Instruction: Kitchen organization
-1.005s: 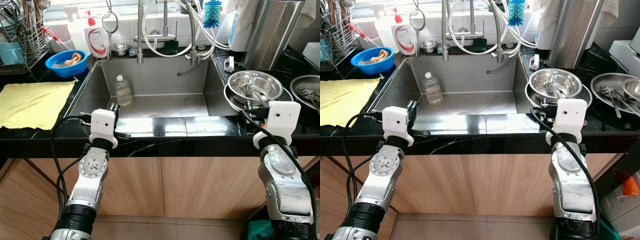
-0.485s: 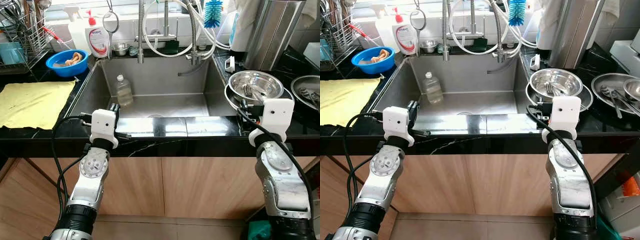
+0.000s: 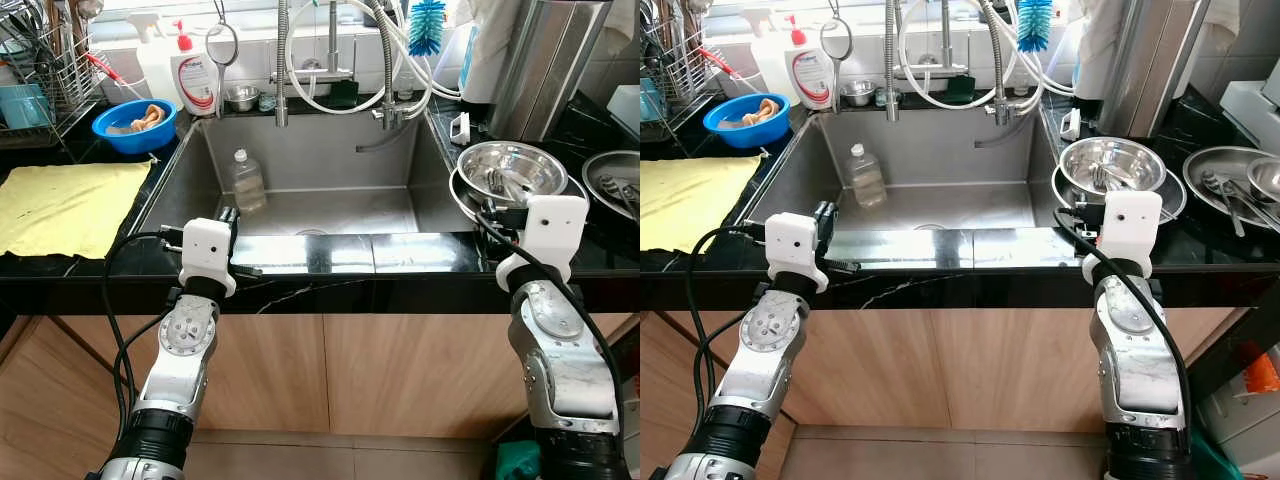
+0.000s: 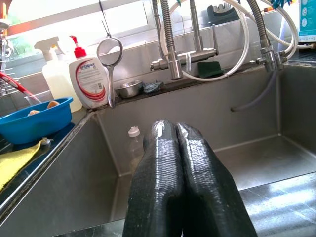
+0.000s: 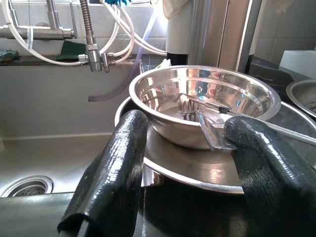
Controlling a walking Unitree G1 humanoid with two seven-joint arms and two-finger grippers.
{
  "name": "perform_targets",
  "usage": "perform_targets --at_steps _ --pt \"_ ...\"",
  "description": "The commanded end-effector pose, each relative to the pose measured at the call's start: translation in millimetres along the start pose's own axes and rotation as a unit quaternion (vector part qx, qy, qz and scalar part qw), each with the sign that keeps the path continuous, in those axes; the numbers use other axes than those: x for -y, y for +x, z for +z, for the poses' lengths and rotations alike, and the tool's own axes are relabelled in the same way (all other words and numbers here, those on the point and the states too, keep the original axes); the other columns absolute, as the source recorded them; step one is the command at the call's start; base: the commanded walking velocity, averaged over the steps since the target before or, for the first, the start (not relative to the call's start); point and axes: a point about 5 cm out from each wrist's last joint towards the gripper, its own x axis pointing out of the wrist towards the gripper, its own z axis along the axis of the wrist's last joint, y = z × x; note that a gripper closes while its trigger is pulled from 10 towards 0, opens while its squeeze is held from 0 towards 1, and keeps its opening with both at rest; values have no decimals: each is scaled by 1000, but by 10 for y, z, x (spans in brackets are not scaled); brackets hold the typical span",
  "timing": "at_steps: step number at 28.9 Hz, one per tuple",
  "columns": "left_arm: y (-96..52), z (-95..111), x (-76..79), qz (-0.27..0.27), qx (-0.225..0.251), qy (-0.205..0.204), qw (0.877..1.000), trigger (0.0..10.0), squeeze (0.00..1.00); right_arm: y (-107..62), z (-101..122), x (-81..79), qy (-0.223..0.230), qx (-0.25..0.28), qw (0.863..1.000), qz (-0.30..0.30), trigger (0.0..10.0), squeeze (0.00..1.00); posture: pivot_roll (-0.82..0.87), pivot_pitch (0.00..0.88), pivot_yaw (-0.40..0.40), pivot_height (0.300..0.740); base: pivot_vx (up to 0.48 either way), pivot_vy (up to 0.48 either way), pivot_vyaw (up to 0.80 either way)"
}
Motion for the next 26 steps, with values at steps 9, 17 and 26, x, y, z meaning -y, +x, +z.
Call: perform_targets --at_steps 9,17,26 --pt "2 14 -38 5 2 4 1000 10000 0 42 51 -33 8 7 1000 4 0 0 -245 0 52 731 0 0 0" --pt "4 11 -37 6 2 5 1000 10000 0 58 53 -63 9 6 1000 10 0 0 -241 0 50 731 0 0 0" --pt "-6 -9 -45 8 -1 5 1000 10000 0 63 68 -65 10 10 1000 13 0 0 -240 0 46 731 0 0 0"
